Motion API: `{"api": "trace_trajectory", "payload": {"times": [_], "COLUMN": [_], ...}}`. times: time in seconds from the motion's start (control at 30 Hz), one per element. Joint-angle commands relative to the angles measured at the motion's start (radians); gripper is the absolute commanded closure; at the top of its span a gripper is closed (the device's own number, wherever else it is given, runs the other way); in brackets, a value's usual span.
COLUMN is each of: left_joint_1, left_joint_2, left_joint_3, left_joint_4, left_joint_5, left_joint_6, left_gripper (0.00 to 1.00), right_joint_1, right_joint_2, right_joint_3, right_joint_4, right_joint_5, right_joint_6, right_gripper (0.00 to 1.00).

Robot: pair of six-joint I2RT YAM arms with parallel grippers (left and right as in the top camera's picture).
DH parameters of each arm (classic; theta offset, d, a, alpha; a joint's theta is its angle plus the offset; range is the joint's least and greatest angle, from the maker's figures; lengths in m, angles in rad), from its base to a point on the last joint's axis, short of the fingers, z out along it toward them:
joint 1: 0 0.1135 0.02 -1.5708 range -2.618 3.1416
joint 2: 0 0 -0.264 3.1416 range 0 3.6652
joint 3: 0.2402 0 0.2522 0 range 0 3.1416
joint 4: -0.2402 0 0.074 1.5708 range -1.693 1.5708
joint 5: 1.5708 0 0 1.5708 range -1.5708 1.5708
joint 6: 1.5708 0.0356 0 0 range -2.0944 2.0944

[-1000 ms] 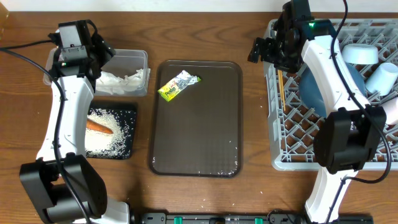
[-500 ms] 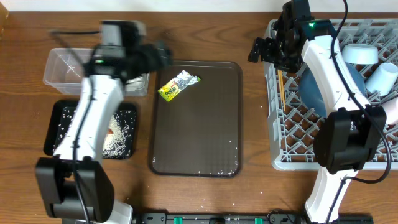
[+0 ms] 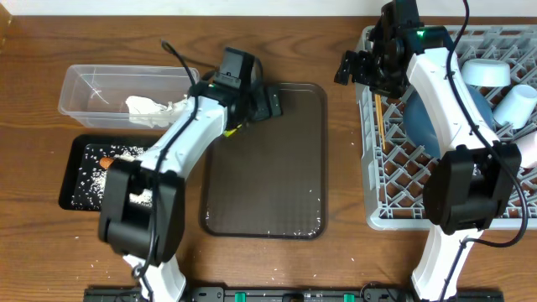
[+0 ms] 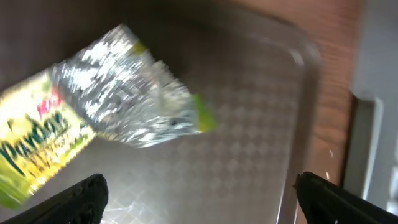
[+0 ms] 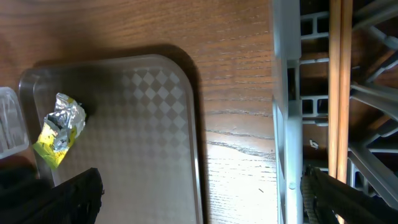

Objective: Sort waste into correct bins and load items into the dishwasher rack
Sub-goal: 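Release the tissue into the clear bin and return the left gripper right, then lower the left gripper onto the yellow-green foil wrapper on the brown tray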

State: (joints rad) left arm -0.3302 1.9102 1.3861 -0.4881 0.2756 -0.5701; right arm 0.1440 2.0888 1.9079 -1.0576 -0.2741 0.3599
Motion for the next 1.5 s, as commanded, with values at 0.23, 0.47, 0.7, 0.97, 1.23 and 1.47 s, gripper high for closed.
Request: {"api": "trace_trajectory", "payload": {"times": [0.23,0.47,0.7,0.97,1.23,1.47], "left_joint_1": [0.004,0.004,0.004,0.004,0.003,0.003], "left_joint_2": [0.092,0.11,0.11,0.11,0.11,0.11], "left_joint_3": [-0.002,-0.002,-0.002,-0.002,-0.007,-0.012], "left_joint_4": [0.09,0.135,0.147,0.146,0.145,0.138], "left_joint_5": [-0.034,-0.038,-0.093,-0.097,-0.089,-0.086], "left_joint_6": [-0.533,-0.651,-0.696,-0.697,-0.719,-0.741], "left_gripper": [0.01,0.01,0.02,0.15,0.16,0.22], "right_joint_1": [0.008,0.008,0.008,0.008,0.008,0.008], "right_joint_2": [0.006,0.006,0.006,0.006,0.006,0.006], "right_joint_3": [0.001,0.001,0.001,0.001,0.001,0.001], "right_joint_4": [-0.001,-0.001,-0.001,-0.001,-0.001,-0.001], "right_joint_5": [-0.003,-0.003,-0.003,-0.003,-0.003,-0.003], "right_joint_6": [0.01,0.01,0.01,0.01,0.01,0.01], "right_gripper": [0.01,0.01,0.01,0.01,0.01,0.01]}}
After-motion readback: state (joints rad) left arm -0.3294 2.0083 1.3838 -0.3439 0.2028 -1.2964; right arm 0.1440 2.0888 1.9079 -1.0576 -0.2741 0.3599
